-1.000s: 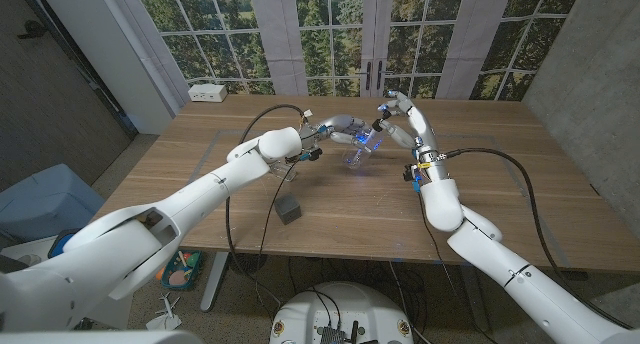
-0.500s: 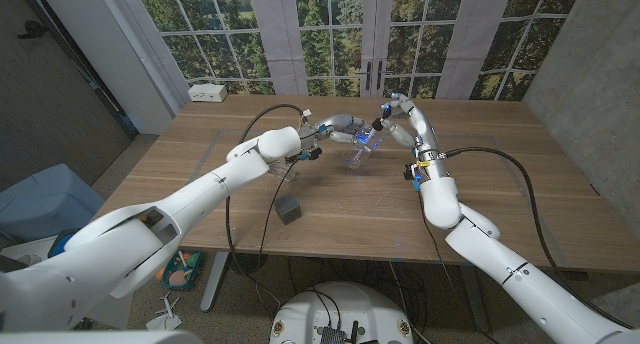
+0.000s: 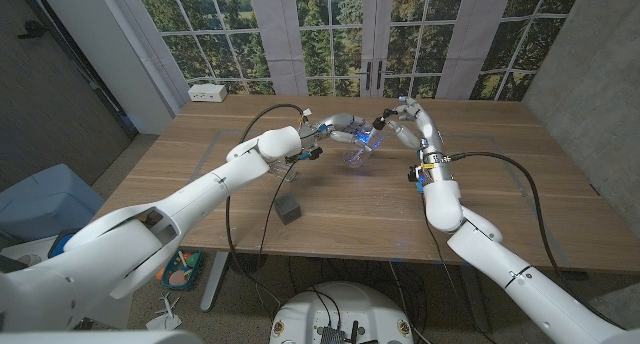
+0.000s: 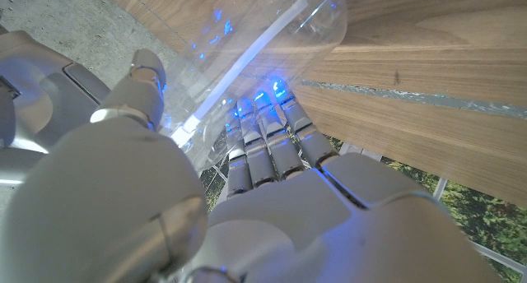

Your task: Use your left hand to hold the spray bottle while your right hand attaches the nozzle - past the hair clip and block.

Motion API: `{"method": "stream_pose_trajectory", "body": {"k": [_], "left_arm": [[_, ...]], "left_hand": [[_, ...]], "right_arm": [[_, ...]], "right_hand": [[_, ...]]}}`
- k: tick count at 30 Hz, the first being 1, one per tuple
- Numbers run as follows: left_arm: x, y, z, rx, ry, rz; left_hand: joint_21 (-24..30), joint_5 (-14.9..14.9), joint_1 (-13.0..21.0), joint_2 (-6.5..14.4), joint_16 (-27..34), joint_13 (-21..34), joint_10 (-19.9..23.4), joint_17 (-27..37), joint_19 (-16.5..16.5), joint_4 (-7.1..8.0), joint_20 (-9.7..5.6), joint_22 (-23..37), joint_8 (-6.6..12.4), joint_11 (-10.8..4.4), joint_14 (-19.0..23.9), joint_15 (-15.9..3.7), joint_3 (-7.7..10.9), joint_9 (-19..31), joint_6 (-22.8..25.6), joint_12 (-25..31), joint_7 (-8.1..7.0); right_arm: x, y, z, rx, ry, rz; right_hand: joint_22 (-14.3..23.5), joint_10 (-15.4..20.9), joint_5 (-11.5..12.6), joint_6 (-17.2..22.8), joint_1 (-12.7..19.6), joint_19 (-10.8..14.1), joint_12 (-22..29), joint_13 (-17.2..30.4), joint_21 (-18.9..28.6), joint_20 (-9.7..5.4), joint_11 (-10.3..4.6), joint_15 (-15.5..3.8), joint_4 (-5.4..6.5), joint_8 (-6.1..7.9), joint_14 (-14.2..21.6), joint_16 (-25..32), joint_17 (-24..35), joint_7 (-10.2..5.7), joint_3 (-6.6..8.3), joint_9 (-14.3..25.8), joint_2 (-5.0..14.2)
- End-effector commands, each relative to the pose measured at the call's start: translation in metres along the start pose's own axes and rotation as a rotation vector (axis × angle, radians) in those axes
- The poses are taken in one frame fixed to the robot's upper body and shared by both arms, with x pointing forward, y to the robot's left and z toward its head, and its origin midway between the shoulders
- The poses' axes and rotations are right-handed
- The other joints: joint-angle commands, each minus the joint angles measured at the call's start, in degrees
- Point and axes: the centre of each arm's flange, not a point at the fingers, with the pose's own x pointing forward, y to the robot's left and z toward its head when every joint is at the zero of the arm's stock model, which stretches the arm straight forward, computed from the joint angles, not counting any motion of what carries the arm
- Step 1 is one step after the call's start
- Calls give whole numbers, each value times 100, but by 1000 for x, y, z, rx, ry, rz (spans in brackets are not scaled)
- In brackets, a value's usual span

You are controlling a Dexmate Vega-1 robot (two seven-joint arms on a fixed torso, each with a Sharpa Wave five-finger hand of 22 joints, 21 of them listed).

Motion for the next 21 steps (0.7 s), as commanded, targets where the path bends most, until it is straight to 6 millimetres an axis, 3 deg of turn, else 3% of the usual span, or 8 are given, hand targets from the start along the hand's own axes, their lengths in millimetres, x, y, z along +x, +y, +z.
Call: {"method": "stream_pose_trajectory", "body": {"k": [1,11,15,21], "left_arm": [[1,-2,0,-1,12,1],[3,-2,-1,1,19,-1],[4,-2,-2,2,21,-3],[4,-1,-3,3,24,-4]], "left_hand": [[32,36,1034,1092,0,18,622,19,-11,178,19,9,40,-643,6,-826,159,24,2342,31,-281],[39,37,1037,1096,-3,18,625,18,-16,179,19,8,40,-633,2,-823,164,27,2343,34,-273],[42,37,1037,1101,-4,18,619,20,-18,181,18,8,38,-635,-4,-817,165,28,2337,32,-263],[47,37,1040,1099,-4,18,619,19,-19,179,17,8,34,-636,-6,-817,165,27,2331,32,-265]], "right_arm": [[-10,-5,-1,-2,-24,-35],[-13,-4,6,7,-85,-28],[-12,-2,10,23,-105,7],[-7,6,15,22,-129,51]], "right_hand": [[3,96,52,144,-24,12,36,7,-25,69,-25,-8,-10,151,114,55,12,-27,38,111,19],[13,262,73,347,11,-102,65,18,-87,145,-91,-59,-33,486,141,53,-7,-124,78,403,-10],[16,303,89,432,51,-167,60,25,-122,119,-120,-108,-47,679,141,44,-23,-167,112,589,-19],[15,324,110,396,113,-199,48,31,-149,48,-140,-125,-66,823,130,26,-46,-207,158,771,-33]]}}
